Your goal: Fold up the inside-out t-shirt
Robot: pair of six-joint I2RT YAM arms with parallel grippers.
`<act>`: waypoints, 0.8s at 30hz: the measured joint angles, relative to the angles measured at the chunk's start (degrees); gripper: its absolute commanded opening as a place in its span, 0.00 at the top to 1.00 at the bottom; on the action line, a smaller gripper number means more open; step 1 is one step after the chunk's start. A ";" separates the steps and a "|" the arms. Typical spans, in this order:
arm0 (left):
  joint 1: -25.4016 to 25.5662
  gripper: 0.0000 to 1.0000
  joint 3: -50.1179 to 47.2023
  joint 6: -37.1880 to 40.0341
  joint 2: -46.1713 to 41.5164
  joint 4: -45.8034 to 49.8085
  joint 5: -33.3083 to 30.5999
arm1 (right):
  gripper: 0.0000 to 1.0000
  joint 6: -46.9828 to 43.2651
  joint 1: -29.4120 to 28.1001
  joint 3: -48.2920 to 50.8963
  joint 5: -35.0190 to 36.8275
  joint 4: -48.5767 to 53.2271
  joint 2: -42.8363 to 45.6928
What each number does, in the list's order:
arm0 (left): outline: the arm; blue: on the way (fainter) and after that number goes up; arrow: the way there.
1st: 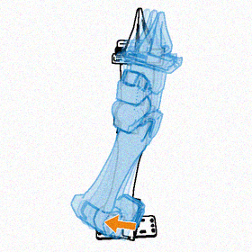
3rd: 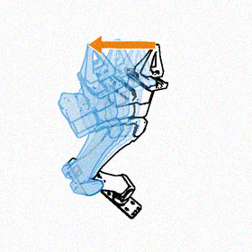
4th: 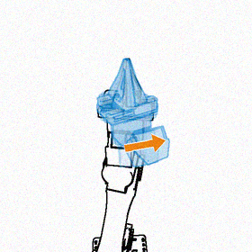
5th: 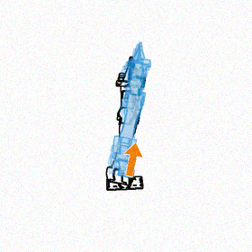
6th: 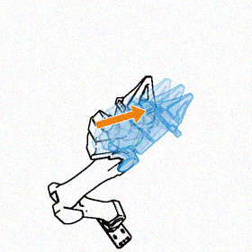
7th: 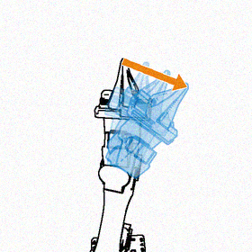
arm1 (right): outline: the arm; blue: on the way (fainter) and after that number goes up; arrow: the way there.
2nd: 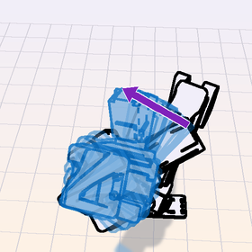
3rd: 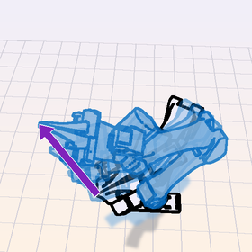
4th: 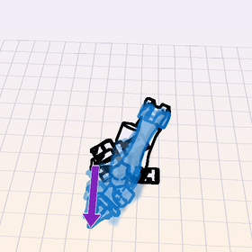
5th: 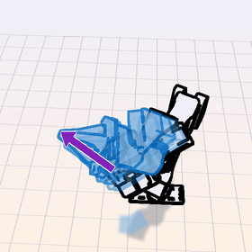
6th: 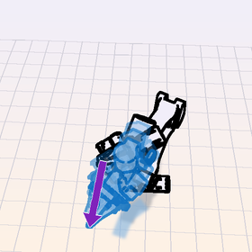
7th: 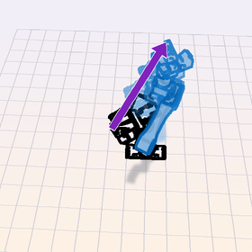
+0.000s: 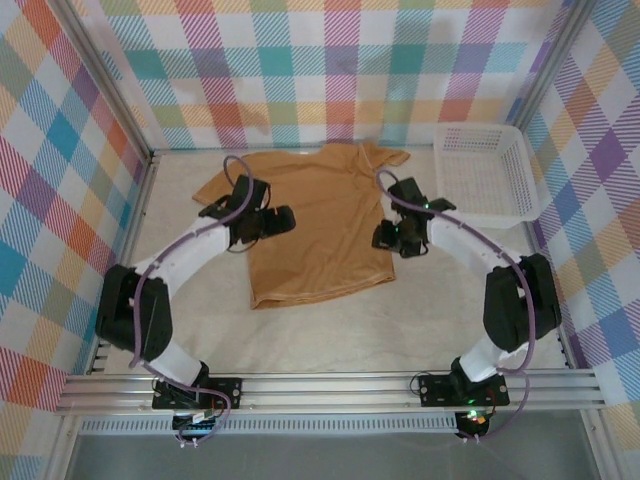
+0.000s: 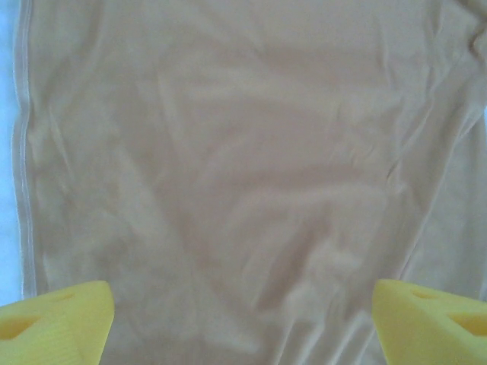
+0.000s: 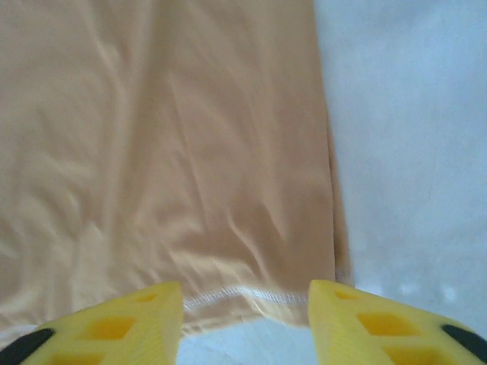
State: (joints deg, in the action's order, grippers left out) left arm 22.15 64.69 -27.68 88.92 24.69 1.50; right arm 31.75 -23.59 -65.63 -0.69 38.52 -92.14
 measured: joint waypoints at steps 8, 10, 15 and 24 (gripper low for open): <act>-0.11 0.13 -14.45 -2.80 -5.60 -2.60 1.44 | 0.55 5.86 -3.93 6.78 0.17 -3.19 -1.03; -0.11 0.12 -15.54 -3.06 -6.32 -2.73 1.64 | 0.55 6.67 -4.37 6.78 0.48 -4.11 -1.88; -0.11 0.12 -16.44 -3.19 -8.55 -2.82 1.60 | 0.53 7.32 -4.39 6.78 2.19 -4.68 -3.69; -0.11 0.12 -16.57 -3.13 -11.32 -2.36 0.55 | 0.58 8.09 -4.39 8.92 4.09 -5.53 -3.93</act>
State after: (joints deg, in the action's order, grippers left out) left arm 22.04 48.12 -30.81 77.60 22.33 2.04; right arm 39.83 -27.99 -56.71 3.40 32.99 -96.07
